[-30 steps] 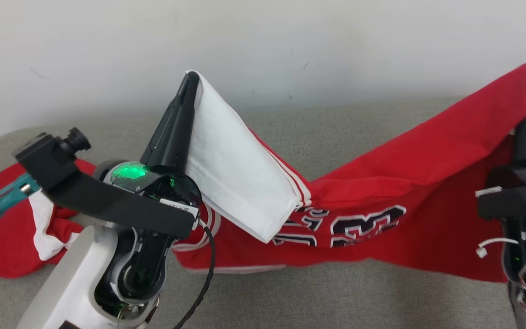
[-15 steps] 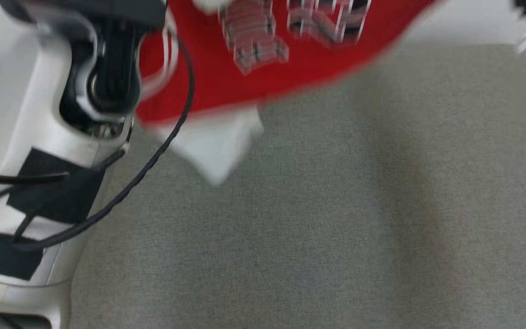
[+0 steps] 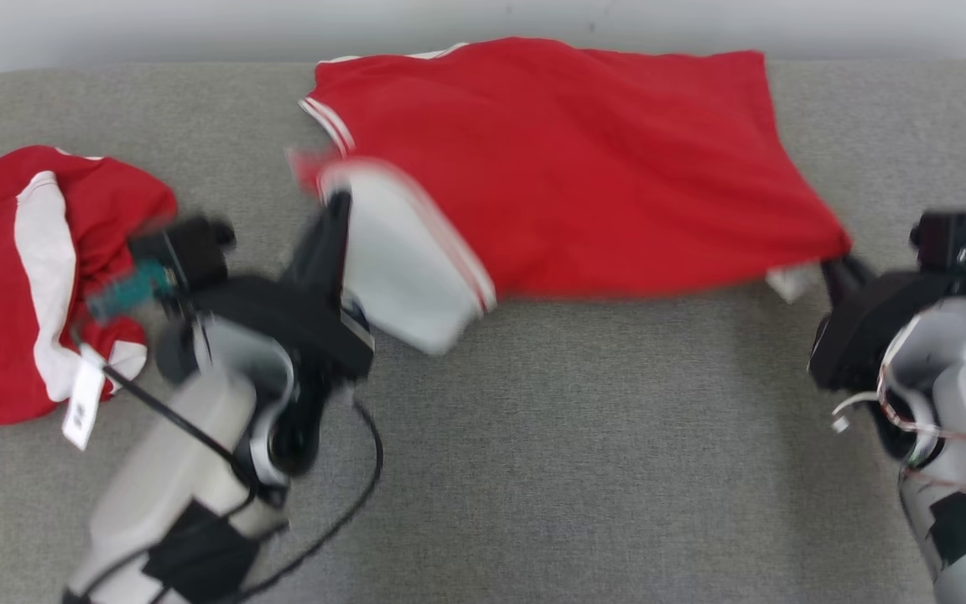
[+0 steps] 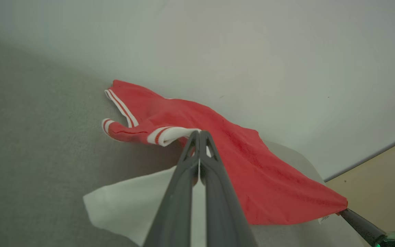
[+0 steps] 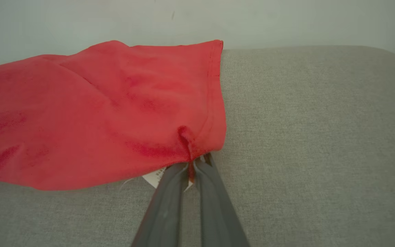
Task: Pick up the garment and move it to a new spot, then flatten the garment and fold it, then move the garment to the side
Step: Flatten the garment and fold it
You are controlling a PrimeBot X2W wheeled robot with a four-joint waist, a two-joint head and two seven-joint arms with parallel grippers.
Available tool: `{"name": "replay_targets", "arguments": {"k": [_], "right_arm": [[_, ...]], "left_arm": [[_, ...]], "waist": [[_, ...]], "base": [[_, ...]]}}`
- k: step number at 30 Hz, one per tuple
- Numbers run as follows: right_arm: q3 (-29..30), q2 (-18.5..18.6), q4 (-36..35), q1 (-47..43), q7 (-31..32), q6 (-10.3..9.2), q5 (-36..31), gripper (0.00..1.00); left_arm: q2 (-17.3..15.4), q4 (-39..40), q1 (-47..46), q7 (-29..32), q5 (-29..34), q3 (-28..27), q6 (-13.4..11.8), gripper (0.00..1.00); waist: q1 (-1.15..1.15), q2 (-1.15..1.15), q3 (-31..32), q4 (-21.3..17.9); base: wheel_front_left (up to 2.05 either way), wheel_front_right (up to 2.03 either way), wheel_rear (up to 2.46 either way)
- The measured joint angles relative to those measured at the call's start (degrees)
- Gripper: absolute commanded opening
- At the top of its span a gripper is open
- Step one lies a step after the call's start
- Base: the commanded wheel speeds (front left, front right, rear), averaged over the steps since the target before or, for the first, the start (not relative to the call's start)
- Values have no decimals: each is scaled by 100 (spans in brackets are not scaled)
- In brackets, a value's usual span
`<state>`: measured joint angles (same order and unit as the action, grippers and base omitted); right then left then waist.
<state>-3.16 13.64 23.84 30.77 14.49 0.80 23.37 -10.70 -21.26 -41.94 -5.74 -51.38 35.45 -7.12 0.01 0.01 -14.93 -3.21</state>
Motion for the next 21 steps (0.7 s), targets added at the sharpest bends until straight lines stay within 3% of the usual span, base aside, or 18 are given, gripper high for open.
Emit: {"name": "replay_targets", "arguments": {"k": [5,10,21], "right_arm": [[46,-111,413,-121,122,4,135,0],[67,-80,616,-288,275,26,182,0],[188,18,356,-1401,461,71,349,0]], "left_arm": [[135,-358,582,237,-536,-57,10,0],[209,-431,716,467,-1067,-245,188,0],[-80,9,2084,781,-1647,-402,367,0]], "waist": [[0,0,32,79],[-1,0,200,111],[-2,-1,807,211]], "base": [[0,0,0],[0,0,0],[0,0,0]]}}
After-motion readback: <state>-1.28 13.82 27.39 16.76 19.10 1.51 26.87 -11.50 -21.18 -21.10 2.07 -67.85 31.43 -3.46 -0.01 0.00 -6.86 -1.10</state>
